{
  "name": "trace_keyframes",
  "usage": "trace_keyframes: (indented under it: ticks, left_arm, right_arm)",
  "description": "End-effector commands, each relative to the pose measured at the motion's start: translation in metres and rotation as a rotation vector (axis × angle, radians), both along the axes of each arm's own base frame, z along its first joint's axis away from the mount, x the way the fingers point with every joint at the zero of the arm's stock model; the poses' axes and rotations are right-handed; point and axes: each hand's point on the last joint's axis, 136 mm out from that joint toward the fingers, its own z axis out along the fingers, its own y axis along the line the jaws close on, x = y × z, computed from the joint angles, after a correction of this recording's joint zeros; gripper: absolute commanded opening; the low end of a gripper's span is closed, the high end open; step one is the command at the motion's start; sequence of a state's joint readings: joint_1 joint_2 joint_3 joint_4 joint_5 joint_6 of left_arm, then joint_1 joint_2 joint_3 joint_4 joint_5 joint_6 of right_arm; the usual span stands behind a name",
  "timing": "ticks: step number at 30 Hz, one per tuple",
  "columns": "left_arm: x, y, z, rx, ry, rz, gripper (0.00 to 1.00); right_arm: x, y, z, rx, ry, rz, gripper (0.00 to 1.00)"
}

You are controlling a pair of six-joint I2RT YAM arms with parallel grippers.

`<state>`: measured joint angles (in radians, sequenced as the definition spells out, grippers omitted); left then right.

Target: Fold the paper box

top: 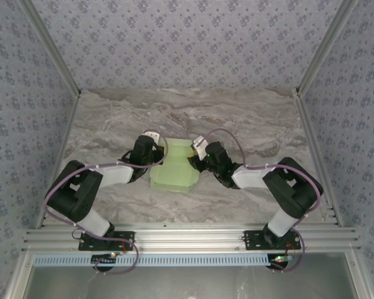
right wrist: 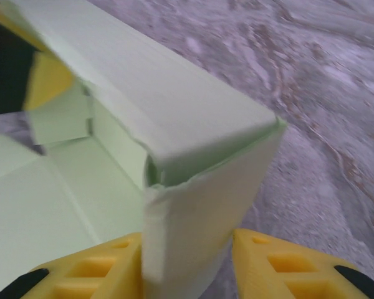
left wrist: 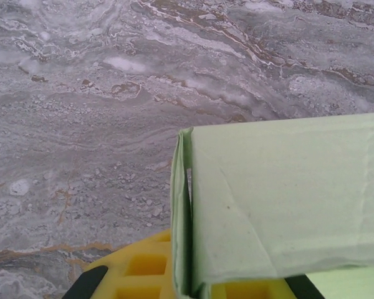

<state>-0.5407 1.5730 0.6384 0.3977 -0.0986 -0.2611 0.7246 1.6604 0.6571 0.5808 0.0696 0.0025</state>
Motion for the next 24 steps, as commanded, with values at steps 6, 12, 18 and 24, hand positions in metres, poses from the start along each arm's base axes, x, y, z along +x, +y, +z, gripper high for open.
trace_keyframes:
  ticks: [6, 12, 18, 24]
  left_arm:
    - [-0.011, -0.016, 0.002, -0.016, 0.014, 0.013, 0.01]
    - [-0.018, -0.032, 0.003, -0.034, 0.028, 0.009, 0.11]
    - [-0.033, -0.038, 0.031, -0.129, 0.011, -0.018, 0.47]
    - [-0.061, -0.029, 0.078, -0.183, -0.025, -0.095, 0.66]
  right_arm:
    - [0.034, -0.021, 0.002, -0.003, -0.049, -0.243, 0.36]
    - [0.036, -0.012, 0.0, -0.01, -0.053, -0.237, 0.27]
    - [0.032, -0.019, -0.009, -0.046, -0.021, -0.231, 0.21]
    - [0.02, -0.026, -0.022, -0.069, 0.104, -0.117, 0.18]
